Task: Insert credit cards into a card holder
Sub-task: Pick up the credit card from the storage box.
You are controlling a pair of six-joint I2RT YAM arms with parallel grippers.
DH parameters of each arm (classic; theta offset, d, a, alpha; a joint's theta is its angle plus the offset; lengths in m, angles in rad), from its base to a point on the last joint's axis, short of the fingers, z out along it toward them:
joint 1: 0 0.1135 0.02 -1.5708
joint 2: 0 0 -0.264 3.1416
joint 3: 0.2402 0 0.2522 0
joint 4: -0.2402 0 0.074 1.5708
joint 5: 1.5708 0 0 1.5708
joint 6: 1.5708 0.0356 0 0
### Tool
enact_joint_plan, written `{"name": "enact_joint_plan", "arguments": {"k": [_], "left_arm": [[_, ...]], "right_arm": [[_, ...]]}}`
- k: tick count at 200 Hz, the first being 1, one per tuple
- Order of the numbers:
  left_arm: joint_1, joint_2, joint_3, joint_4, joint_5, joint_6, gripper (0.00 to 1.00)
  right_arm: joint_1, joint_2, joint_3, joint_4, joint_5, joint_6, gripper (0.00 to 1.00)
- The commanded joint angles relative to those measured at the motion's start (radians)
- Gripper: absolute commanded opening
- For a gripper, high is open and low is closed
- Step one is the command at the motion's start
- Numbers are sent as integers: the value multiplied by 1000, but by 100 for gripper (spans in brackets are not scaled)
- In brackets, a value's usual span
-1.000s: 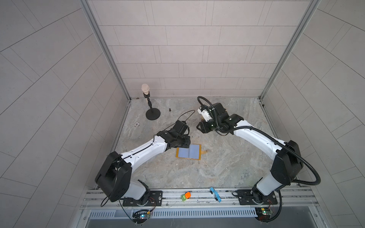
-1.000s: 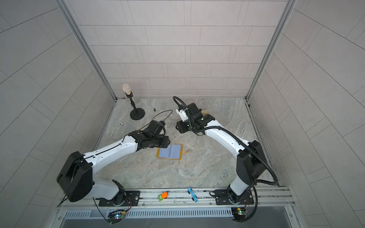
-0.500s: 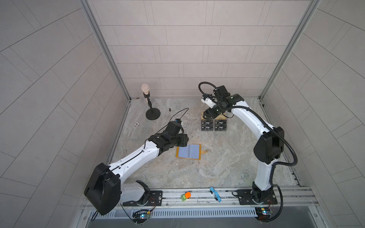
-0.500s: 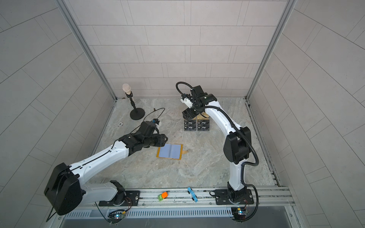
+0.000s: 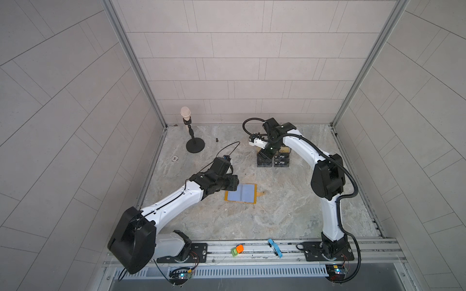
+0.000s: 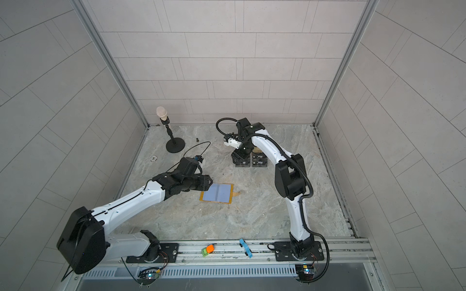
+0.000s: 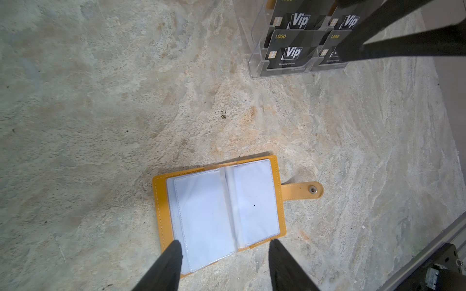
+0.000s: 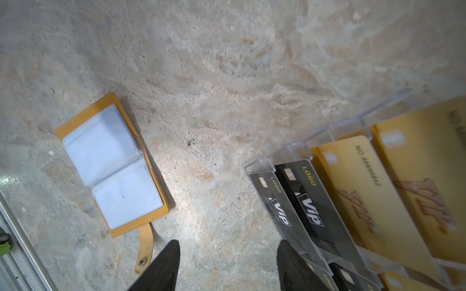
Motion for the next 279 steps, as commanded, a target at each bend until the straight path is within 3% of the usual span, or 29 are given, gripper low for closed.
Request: {"name": "enact_joint_plan", "arguments": {"k": [1,279], "left_arm": [[5,12,22,-11,13,17,59],[5,-1,-5,-49,35,1,61]], "right_arm": [[-1,5,-1,-8,32,-71,60],[6,139,41,30,154,-99,58]]}}
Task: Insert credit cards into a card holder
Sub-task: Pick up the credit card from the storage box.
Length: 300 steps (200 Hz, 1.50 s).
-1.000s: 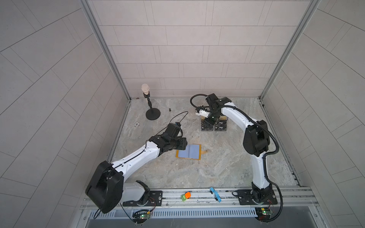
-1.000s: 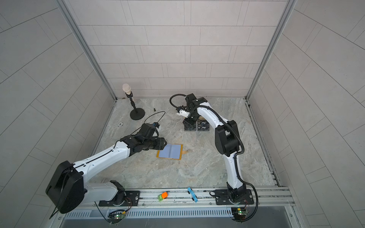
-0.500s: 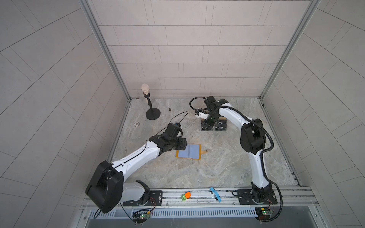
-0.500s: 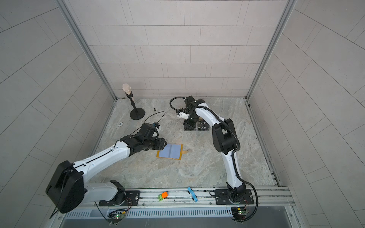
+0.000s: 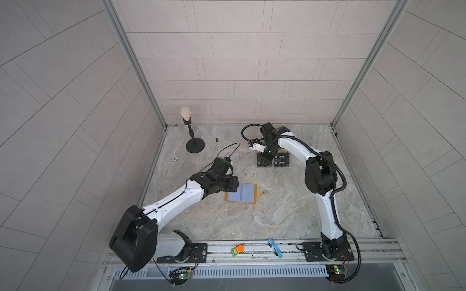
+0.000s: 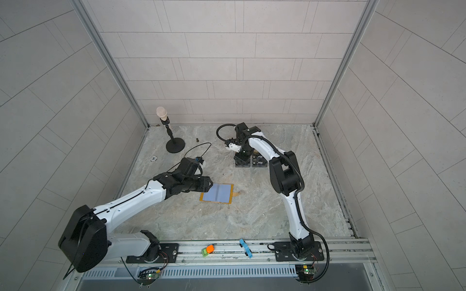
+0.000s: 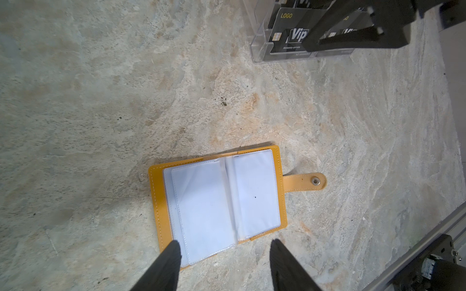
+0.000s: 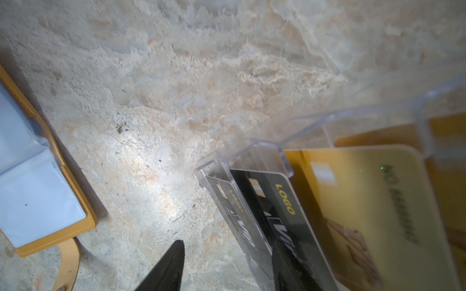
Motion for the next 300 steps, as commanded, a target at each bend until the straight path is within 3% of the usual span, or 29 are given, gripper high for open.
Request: {"name": "enact_joint_plan", "arguments": {"k": [1,300], "left_arm": [[5,-13,-6,-24,6,3,60],[6,-16,-7,-41,2,7,62]], "right_arm": [[7,20,11,-18,13,-31,59],[25,-45,-79,32,117,-35,48]]}}
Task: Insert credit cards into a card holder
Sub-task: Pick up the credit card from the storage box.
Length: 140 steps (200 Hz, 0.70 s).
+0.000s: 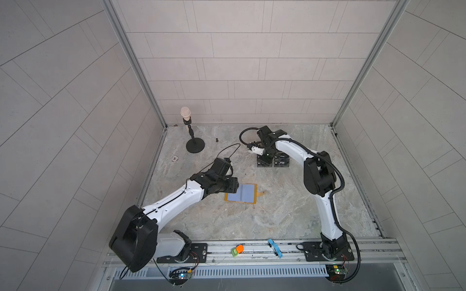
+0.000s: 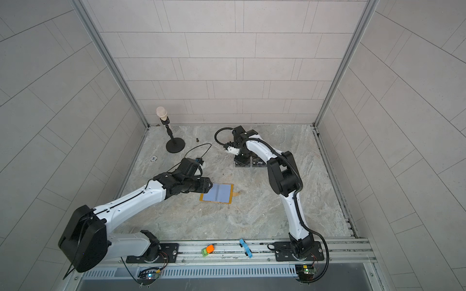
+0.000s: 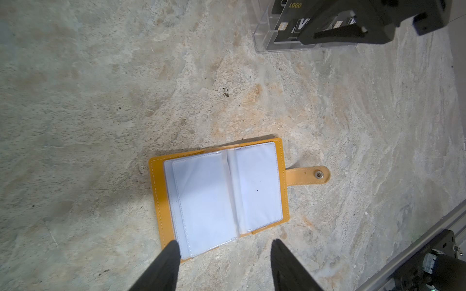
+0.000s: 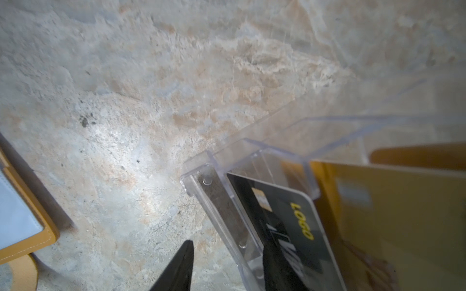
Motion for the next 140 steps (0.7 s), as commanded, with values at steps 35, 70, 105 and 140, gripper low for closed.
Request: {"name": "enact_joint_plan", "arguments": {"k": [35,70,105,140], "left_arm": [[5,-13,-5,-18,-5,7,62],[5,-13,-3,-28,-10,14,62],[6,-14,7,-49,-26,25,62],[5,-15,7,-54,-23,22,62]], "right_arm": [[0,-41,-15,-32,8,-13,46],[1,-33,-13,-28,15,-5,43],[1,-31,-7,-28,13,-4,42],[3,-30,-7,-33,5,-9,42]]}}
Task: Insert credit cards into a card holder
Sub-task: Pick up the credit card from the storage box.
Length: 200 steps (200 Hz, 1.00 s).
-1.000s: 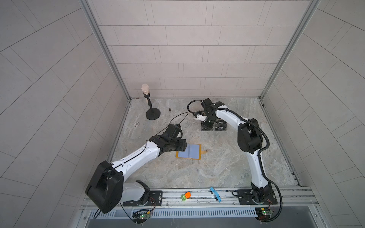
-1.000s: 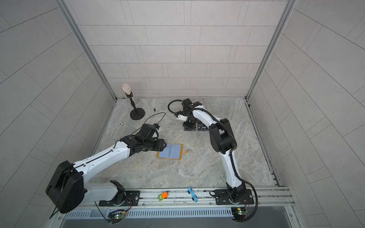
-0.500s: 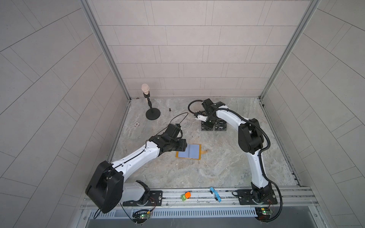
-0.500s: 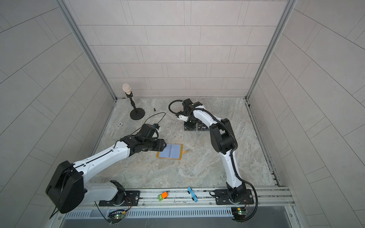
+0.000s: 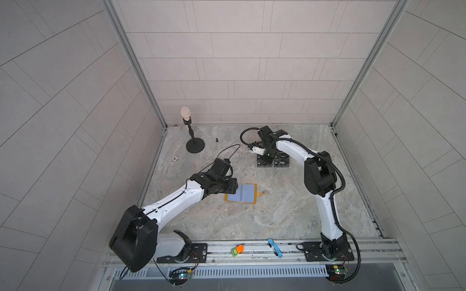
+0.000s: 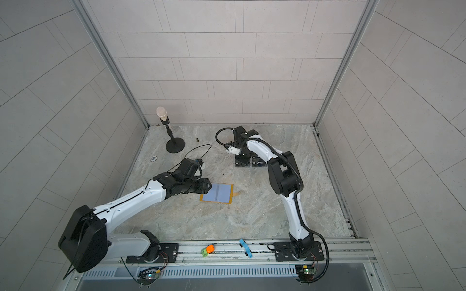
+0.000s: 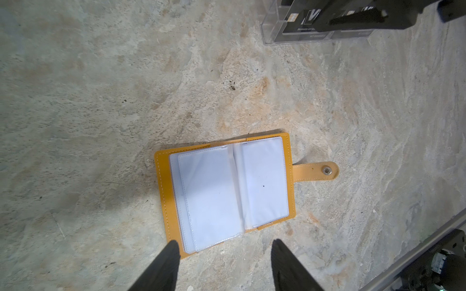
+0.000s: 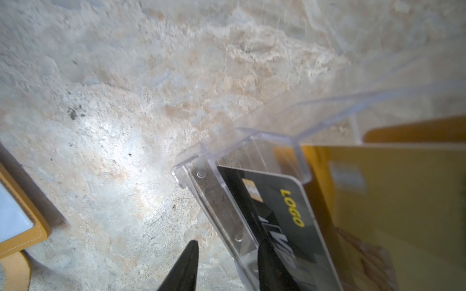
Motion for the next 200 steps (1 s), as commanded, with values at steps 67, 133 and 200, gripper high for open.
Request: {"name": "enact_joint_plan", "arguments": {"k": [67,133,200], "left_arm": [[6,-36,21,-60,-27,24,62],[5,-41,41,-89,-49,29,63],[6,-51,62,-107,-53,25,63]], "right_arm": [[4,-13,26,-48,-37,-27,37],[4,-14,21,-55,-52,-55,29],[4,-8,27,-48,-43,-60,27]]}}
